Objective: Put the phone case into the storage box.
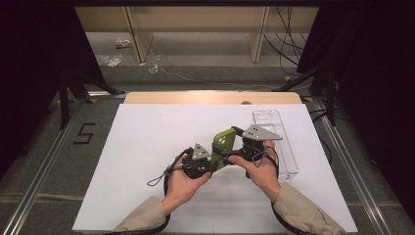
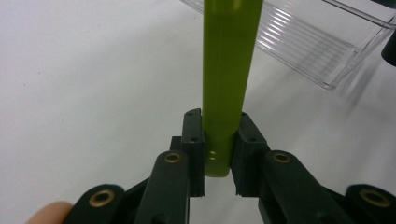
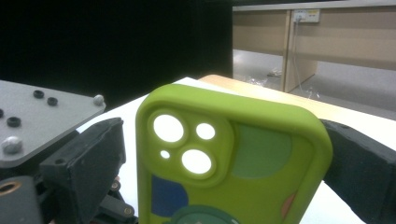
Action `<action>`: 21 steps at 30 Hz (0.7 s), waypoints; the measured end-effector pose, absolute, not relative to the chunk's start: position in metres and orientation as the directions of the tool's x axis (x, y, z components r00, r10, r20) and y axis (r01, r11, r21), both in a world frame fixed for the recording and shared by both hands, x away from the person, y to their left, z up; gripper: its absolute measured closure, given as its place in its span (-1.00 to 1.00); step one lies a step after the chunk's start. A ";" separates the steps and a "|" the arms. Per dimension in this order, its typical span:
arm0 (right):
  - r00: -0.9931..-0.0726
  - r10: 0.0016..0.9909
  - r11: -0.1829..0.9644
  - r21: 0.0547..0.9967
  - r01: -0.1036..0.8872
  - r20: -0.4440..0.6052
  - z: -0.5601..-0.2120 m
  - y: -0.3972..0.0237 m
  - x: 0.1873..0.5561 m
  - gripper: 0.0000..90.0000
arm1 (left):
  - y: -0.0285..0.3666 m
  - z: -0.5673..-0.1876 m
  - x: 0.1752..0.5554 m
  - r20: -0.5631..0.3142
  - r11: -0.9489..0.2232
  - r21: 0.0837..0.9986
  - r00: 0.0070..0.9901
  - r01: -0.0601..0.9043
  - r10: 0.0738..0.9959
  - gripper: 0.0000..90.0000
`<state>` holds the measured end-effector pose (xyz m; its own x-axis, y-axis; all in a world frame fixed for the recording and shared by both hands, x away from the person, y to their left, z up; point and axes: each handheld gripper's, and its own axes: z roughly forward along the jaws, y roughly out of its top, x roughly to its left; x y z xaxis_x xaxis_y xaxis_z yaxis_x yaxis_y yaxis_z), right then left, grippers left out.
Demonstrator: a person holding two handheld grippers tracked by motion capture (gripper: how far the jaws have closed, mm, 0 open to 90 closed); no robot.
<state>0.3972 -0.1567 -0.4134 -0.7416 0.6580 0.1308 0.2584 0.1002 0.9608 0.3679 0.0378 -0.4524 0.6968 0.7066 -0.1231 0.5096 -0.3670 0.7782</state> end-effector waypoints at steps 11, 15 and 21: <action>-0.727 0.674 0.093 0.962 0.259 0.131 -0.415 -0.156 0.397 -0.69 | 0.037 -0.453 0.368 -0.127 -0.363 0.779 0.695 0.512 0.708 0.71; -0.724 0.677 0.088 0.962 0.259 0.133 -0.414 -0.157 0.397 -0.67 | 0.037 -0.452 0.368 -0.127 -0.364 0.779 0.697 0.511 0.706 0.71; -0.728 0.672 0.085 0.963 0.257 0.135 -0.415 -0.157 0.397 -0.65 | 0.037 -0.453 0.368 -0.128 -0.361 0.781 0.697 0.509 0.706 0.71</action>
<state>0.3970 -0.1571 -0.4146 -0.7279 0.6722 0.1353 0.2574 0.0850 0.9626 0.3680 0.0366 -0.4527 0.6967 0.7059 -0.1275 0.5092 -0.3615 0.7811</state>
